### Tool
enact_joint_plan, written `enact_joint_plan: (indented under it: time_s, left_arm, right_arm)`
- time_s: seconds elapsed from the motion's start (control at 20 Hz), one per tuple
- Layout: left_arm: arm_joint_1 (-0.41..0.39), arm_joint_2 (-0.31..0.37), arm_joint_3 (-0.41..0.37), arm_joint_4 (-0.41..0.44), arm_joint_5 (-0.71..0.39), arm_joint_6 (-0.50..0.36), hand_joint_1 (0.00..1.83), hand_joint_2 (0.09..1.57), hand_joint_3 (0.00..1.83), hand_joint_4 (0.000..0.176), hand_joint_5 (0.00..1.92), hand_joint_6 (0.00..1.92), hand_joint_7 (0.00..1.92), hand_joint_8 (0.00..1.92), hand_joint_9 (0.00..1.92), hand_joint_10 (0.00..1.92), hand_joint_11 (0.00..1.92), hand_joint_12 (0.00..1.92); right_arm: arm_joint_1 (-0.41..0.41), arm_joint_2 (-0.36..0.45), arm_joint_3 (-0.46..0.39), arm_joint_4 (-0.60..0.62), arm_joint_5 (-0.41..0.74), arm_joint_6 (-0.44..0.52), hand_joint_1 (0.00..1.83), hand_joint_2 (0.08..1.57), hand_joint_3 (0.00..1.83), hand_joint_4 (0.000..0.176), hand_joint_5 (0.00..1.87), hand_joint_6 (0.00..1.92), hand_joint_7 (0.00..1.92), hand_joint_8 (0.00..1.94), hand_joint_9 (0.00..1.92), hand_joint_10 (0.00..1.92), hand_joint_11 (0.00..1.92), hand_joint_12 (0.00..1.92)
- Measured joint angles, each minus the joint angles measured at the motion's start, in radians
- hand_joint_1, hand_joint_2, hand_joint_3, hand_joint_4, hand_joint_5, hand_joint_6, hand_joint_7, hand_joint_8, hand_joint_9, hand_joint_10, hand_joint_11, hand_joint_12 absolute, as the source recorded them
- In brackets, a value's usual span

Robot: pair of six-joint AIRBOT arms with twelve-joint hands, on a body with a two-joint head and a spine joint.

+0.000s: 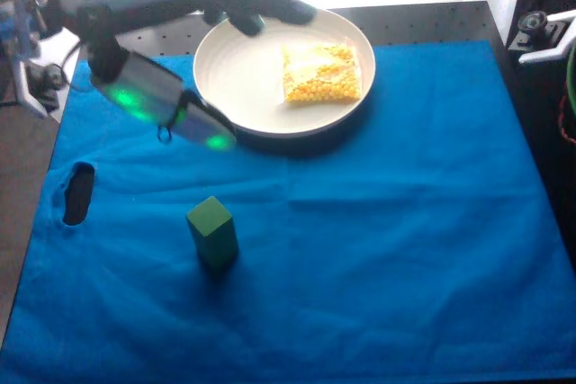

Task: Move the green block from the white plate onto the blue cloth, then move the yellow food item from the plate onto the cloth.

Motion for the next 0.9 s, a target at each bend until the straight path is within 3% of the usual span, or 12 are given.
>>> enact_joint_plan:
  time_s: [0.1,0.2,0.25,0.3,0.35,0.4,0.45,0.5,0.55,0.6,0.75,0.9]
  left_arm:
    - [-0.005,-0.009,0.021,-0.067,0.061,0.080,0.82,0.82,0.00,0.046,0.35,0.00,0.55,0.00,0.64,0.21,0.25,1.27]
    - [-0.008,-0.046,0.063,-0.103,0.123,0.113,0.74,0.79,0.00,0.044,0.30,0.00,0.53,0.00,0.66,0.08,0.30,1.14]
    - [-0.008,-0.069,0.090,-0.115,0.153,0.114,0.74,0.73,0.00,0.082,0.30,0.01,0.53,0.00,0.64,0.03,0.27,1.05]
    - [-0.008,-0.087,0.110,-0.124,0.176,0.115,0.74,0.73,0.00,0.082,0.30,0.01,0.53,0.00,0.64,0.03,0.27,1.05]
    - [-0.008,-0.100,0.129,-0.137,0.198,0.115,0.75,0.72,0.00,0.082,0.28,0.00,0.46,0.00,0.57,0.00,0.17,1.07]
    - [-0.009,-0.105,0.145,-0.151,0.217,0.115,0.78,0.71,0.00,0.084,0.28,0.00,0.45,0.00,0.56,0.00,0.13,1.09]
    - [-0.009,-0.106,0.151,-0.162,0.227,0.115,0.82,0.67,0.00,0.107,0.31,0.00,0.45,0.00,0.55,0.00,0.12,1.06]
    - [-0.009,-0.107,0.165,-0.193,0.240,0.131,0.80,0.70,0.00,0.096,0.32,0.00,0.45,0.00,0.53,0.00,0.12,1.01]
    - [-0.010,-0.107,0.175,-0.207,0.250,0.141,0.79,0.71,0.00,0.104,0.32,0.00,0.45,0.00,0.52,0.00,0.12,0.97]
    - [-0.010,-0.107,0.187,-0.222,0.264,0.141,0.81,0.71,0.00,0.110,0.33,0.00,0.45,0.00,0.50,0.00,0.11,0.96]
    - [-0.011,-0.112,0.193,-0.227,0.295,0.141,0.85,0.73,0.00,0.078,0.34,0.00,0.47,0.01,0.52,0.01,0.11,0.95]
    - [-0.022,-0.113,0.193,-0.227,0.299,0.141,0.83,0.72,0.00,0.049,0.35,0.00,0.47,0.00,0.52,0.00,0.08,1.03]
  right_arm:
    - [0.004,-0.044,0.053,-0.026,-0.053,0.000,0.49,0.94,0.00,0.025,0.31,0.00,0.36,0.00,0.38,0.00,0.00,1.23]
    - [0.009,-0.081,0.103,-0.062,-0.141,-0.001,0.50,0.99,0.01,0.008,0.23,0.00,0.42,0.02,0.36,0.00,0.00,1.16]
    - [0.017,-0.090,0.118,-0.099,-0.185,0.000,0.52,0.93,0.00,0.026,0.26,0.01,0.46,0.02,0.39,0.01,0.00,1.02]
    - [0.031,-0.098,0.130,-0.127,-0.217,0.000,0.52,0.93,0.00,0.026,0.26,0.01,0.46,0.02,0.39,0.01,0.00,1.02]
    - [0.050,-0.109,0.146,-0.148,-0.253,0.000,0.54,0.91,0.00,0.057,0.36,0.00,0.58,0.01,0.53,0.02,0.01,1.14]
    - [0.072,-0.120,0.167,-0.171,-0.290,0.000,0.54,0.91,0.00,0.053,0.39,0.01,0.60,0.01,0.55,0.02,0.04,1.18]
    - [0.084,-0.125,0.179,-0.187,-0.309,-0.001,0.53,0.92,0.00,0.005,0.33,0.00,0.46,0.00,0.42,0.00,0.01,1.17]
    - [0.099,-0.137,0.198,-0.216,-0.344,0.000,0.53,0.90,0.00,0.000,0.33,0.00,0.38,0.00,0.33,0.00,0.00,1.07]
    - [0.105,-0.151,0.214,-0.240,-0.368,0.000,0.52,0.87,0.00,0.004,0.35,0.00,0.36,0.00,0.35,0.00,0.11,0.88]
    - [0.108,-0.173,0.247,-0.298,-0.391,0.000,0.57,0.90,0.00,0.000,0.34,0.00,0.22,0.00,0.23,0.00,0.04,0.92]
    - [0.111,-0.231,0.310,-0.430,-0.478,0.002,0.56,0.90,0.00,0.000,0.33,0.00,0.40,0.03,0.47,0.10,0.10,1.35]
    - [0.112,-0.237,0.332,-0.461,-0.525,0.004,0.60,0.90,0.00,0.000,0.31,0.00,0.34,0.01,0.40,0.03,0.03,1.27]
